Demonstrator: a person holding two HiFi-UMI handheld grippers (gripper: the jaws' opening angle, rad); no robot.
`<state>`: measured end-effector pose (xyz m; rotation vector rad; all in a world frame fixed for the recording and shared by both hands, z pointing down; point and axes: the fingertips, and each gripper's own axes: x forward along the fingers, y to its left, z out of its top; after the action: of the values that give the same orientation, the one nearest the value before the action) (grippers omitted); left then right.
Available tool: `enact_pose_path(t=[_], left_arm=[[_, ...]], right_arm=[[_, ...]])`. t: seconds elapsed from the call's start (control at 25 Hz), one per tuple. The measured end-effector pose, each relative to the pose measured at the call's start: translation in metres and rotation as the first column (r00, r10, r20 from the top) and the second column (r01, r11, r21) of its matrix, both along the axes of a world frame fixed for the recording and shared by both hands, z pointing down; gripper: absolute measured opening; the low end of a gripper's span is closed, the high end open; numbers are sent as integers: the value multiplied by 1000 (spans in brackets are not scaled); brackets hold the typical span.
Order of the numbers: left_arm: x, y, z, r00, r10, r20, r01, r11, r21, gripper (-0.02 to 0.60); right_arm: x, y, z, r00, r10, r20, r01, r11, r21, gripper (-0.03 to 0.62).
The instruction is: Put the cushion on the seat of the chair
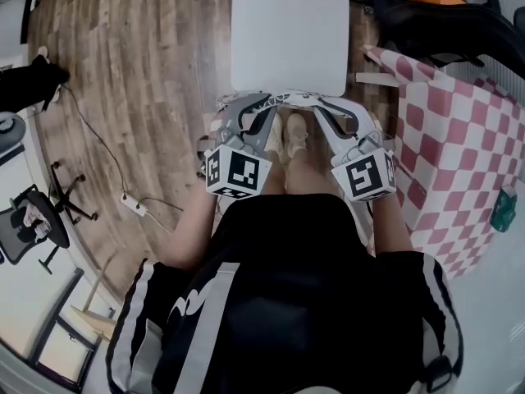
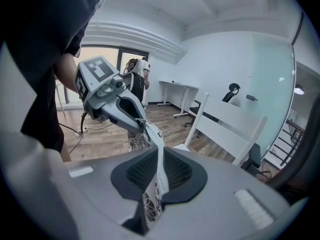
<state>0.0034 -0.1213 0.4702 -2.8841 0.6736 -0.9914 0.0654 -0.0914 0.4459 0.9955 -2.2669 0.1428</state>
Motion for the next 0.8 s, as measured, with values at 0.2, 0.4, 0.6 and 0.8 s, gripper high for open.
enact_pose_path(t=[0.2, 0.4, 0.6, 0.8], left_arm=[[3, 1, 18, 1000, -27, 2, 27, 999, -26, 35], [6, -4, 36, 999, -32, 10, 32, 999, -39, 35], [8, -14, 58, 999, -26, 39, 28, 999, -44, 35], [7, -24, 80, 998, -33, 62, 36, 998, -53, 35]], right_arm=[[6, 0, 22, 1000, -29, -10, 29, 1000, -9, 26], [8, -5, 39, 999, -36, -11, 36, 999, -16, 26], [12, -16, 62, 1000, -31, -5, 31, 999, -35, 26], [11, -26, 83, 999, -37, -6, 36, 998, -53, 26]])
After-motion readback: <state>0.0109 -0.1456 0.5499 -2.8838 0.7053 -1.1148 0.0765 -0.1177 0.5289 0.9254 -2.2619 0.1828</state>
